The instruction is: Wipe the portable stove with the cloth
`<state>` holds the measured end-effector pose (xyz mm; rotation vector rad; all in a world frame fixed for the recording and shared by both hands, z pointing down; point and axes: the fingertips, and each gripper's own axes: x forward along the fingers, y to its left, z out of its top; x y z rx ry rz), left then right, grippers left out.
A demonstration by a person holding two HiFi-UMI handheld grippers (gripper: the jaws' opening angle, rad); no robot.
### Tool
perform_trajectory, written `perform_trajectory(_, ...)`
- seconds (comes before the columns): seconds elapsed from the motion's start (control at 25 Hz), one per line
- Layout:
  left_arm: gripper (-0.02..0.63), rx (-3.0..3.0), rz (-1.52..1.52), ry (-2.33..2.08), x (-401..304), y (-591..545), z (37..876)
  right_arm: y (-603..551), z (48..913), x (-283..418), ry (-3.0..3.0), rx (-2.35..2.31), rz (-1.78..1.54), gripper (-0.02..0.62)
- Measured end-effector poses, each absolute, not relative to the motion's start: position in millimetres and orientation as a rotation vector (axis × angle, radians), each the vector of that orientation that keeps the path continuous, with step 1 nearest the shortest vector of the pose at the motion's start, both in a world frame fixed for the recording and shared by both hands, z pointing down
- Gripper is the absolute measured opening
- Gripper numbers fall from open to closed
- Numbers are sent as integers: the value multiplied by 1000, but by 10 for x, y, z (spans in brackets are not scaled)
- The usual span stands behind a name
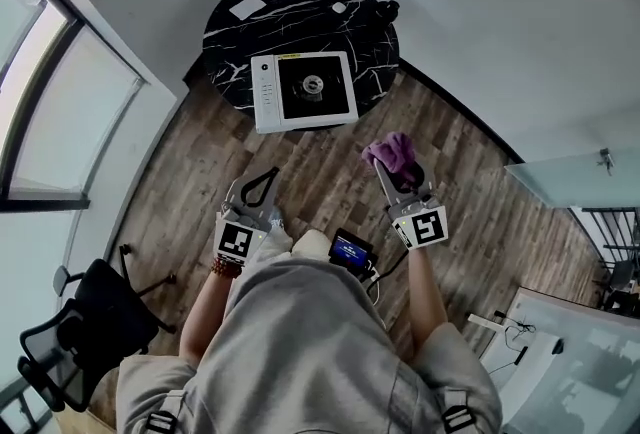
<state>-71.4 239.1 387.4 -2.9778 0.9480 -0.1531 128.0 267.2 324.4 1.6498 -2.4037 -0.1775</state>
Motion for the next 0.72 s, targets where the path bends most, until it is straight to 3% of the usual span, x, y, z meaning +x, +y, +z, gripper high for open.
perform_trajectory(0.4,3,-3003,-269,967,-751,1544,4256,1685,3628,1418,-2442,1518,-20,190)
perform_trajectory(0.72,3,-3002,-435,950,-398,1043,4597,900,4095,1864,-2446,1441,53,190)
